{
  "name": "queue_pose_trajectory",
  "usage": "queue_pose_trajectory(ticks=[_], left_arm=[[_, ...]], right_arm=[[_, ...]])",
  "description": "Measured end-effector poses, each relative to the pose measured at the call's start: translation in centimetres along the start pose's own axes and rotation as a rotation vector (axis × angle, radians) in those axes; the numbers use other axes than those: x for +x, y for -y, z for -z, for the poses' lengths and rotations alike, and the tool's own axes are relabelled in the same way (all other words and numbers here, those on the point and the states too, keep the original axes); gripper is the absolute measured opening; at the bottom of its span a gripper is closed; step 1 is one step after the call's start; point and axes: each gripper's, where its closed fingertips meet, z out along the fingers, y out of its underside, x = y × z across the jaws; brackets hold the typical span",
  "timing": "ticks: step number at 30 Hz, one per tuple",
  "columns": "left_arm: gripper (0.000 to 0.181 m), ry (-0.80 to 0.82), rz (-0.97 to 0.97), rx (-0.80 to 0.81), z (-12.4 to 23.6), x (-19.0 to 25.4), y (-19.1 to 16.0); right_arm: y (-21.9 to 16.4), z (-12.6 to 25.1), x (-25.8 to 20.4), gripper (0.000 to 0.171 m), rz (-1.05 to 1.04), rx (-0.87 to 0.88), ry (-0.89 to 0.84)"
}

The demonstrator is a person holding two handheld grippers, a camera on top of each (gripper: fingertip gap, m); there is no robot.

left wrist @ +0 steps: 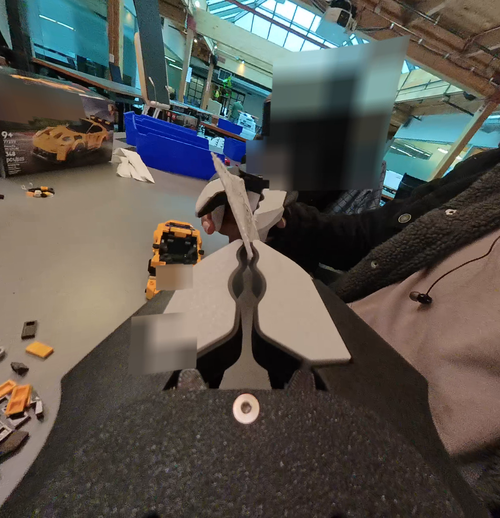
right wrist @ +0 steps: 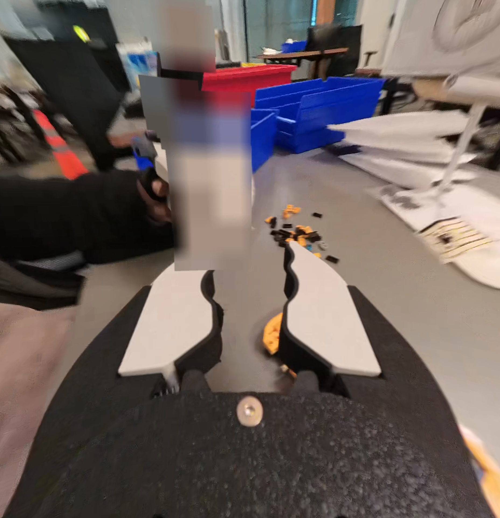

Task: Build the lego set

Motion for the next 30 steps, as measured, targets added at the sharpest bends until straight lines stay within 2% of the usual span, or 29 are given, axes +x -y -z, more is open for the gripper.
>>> queue_pose_trajectory(ticks=[2, 4, 5, 8, 16, 18, 19, 20, 21, 30], left_arm=[[0.000, -0.023, -0.004, 0.004, -0.1, 0.5, -0.2], [0.000, -0.008, -0.013, -0.017, -0.2, 0.5, -0.9], [0.000, 0.001, -0.019, -0.028, -0.3, 0.4, -1.2], [0.000, 0.010, -0.028, -0.027, -0.2, 0.4, -1.3], [0.000, 0.048, -0.025, 0.014, 0.4, -0.2, -0.7], [0.000, 0.055, -0.030, -0.011, 0.1, -0.2, -1.3], [0.000, 0.058, -0.033, -0.032, -0.2, -0.2, -1.6], [0.000, 0.065, -0.034, -0.045, -0.4, -0.2, -1.9], [0.000, 0.071, -0.035, -0.050, -0.4, -0.3, -1.9], [0.001, 0.111, -0.025, -0.084, 0.2, -0.8, -2.1]], right_arm=[[0.2, 0.4, -0.4, 0.043, -0.101, 0.045, 0.080], [0.8, 0.8, -1.7, 0.024, -0.155, 0.101, 0.182], [1.2, 1.0, -2.4, 0.022, -0.169, 0.125, 0.223], [1.0, 0.8, -3.4, 0.035, -0.205, 0.102, 0.288], [0.4, 1.0, -3.3, 0.051, -0.222, 0.096, 0.320], [0.3, 0.7, -3.3, 0.045, -0.205, 0.094, 0.301], [0.0, 0.5, -3.0, 0.032, -0.188, 0.086, 0.270], [-0.1, 0.4, -2.6, 0.009, -0.166, 0.085, 0.233], [0.0, 0.5, -2.3, 0.000, -0.149, 0.099, 0.218], [-0.4, 0.9, -2.0, 0.000, -0.129, 0.061, 0.216]])
